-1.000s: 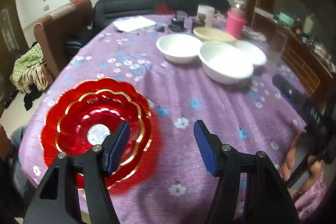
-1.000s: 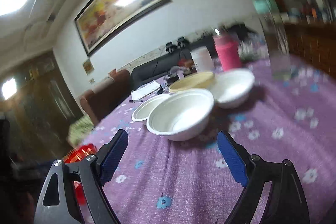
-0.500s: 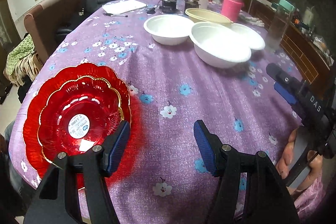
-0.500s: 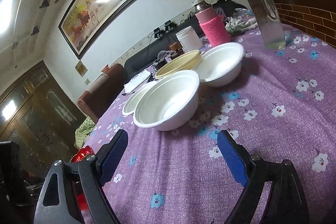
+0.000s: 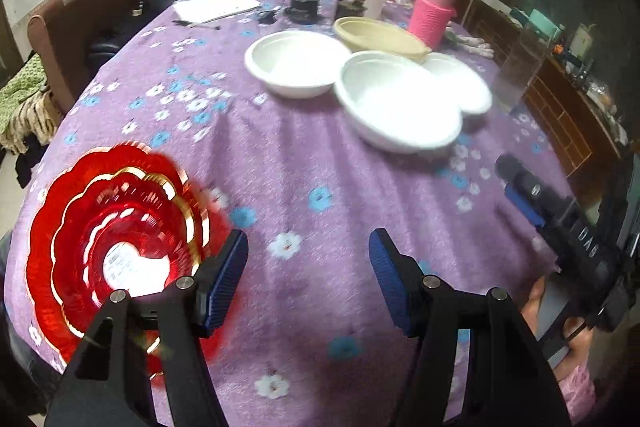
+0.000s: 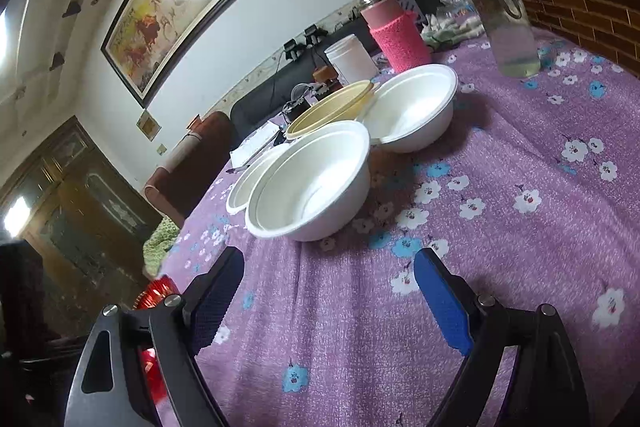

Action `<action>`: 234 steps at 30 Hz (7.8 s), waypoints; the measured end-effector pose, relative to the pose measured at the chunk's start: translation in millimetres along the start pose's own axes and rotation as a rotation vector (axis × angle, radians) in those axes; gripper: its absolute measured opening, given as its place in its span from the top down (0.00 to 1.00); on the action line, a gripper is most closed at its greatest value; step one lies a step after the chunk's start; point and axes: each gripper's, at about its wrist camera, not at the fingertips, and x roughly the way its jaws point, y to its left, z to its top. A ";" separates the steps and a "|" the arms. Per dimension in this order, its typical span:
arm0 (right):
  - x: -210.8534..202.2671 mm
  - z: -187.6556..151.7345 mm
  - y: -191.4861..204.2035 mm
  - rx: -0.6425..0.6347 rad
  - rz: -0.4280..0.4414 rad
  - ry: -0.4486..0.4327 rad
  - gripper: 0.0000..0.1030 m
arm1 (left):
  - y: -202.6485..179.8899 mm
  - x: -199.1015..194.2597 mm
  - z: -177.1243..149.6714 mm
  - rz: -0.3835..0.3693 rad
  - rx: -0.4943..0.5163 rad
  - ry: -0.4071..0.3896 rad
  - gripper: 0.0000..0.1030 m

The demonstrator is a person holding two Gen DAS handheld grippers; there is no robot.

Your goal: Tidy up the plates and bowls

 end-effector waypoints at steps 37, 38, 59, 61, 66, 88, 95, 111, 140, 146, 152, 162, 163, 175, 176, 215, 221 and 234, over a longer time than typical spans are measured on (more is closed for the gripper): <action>131.3 143.8 -153.3 0.383 -0.024 0.274 0.94 | -112.4 52.5 100.4 -0.201 -0.050 0.130 0.40; 127.5 144.9 -152.4 0.381 -0.040 0.267 0.94 | -114.6 51.1 100.2 -0.202 -0.047 0.132 0.40; 25.2 108.6 -153.2 0.129 -0.197 0.552 0.77 | -167.1 93.5 75.4 -0.266 0.002 0.362 0.40; 20.1 108.1 -155.5 0.151 -0.180 0.512 0.59 | -168.2 95.7 76.2 -0.254 -0.020 0.380 0.38; 13.6 111.9 -163.2 0.208 -0.153 0.448 0.53 | -175.3 104.6 91.2 -0.263 -0.065 0.382 0.38; 6.3 120.9 -159.5 0.186 -0.227 0.393 0.55 | -198.0 130.1 93.8 -0.248 -0.015 0.368 0.83; 14.0 116.9 -160.4 0.199 -0.244 0.417 0.82 | -198.0 140.5 90.2 -0.243 -0.009 0.388 0.93; -3.7 118.5 -131.3 0.131 -0.264 0.338 0.92 | -175.7 99.9 93.6 -0.284 -0.027 0.303 0.93; 102.7 -6.6 192.2 -0.305 0.091 0.554 0.92 | 150.9 -59.9 -18.4 0.037 -0.456 0.009 0.92; 130.9 -47.9 235.4 -0.379 0.106 0.618 0.92 | 195.1 -58.9 -46.5 0.060 -0.543 0.018 0.92; 149.8 -74.0 255.8 -0.412 0.100 0.662 0.91 | 215.9 -57.6 -59.2 0.081 -0.580 0.020 0.92; 159.7 -95.3 264.7 -0.460 0.060 0.678 0.91 | 230.9 -38.0 -63.2 0.092 -0.576 0.054 0.92; 159.8 -97.0 265.0 -0.463 0.057 0.677 0.90 | 230.7 -36.6 -62.8 0.096 -0.568 0.053 0.92; 107.3 -62.2 254.3 -0.519 0.095 0.373 0.71 | 237.4 -66.8 -60.7 0.187 -0.526 -0.059 0.90; 107.1 -57.6 251.3 -0.504 0.099 0.362 0.71 | 233.9 -69.4 -58.5 0.194 -0.505 -0.067 0.88; 82.5 107.2 -17.5 0.009 -0.038 0.212 0.54 | 33.1 74.5 87.3 -0.009 -0.380 0.206 0.56; 90.7 102.6 -34.8 0.077 0.018 0.207 0.56 | 26.3 80.8 97.2 -0.053 -0.429 0.182 0.56; 108.0 95.1 -45.4 0.132 0.038 0.263 0.57 | -3.1 112.6 104.0 -0.062 -0.382 0.194 0.56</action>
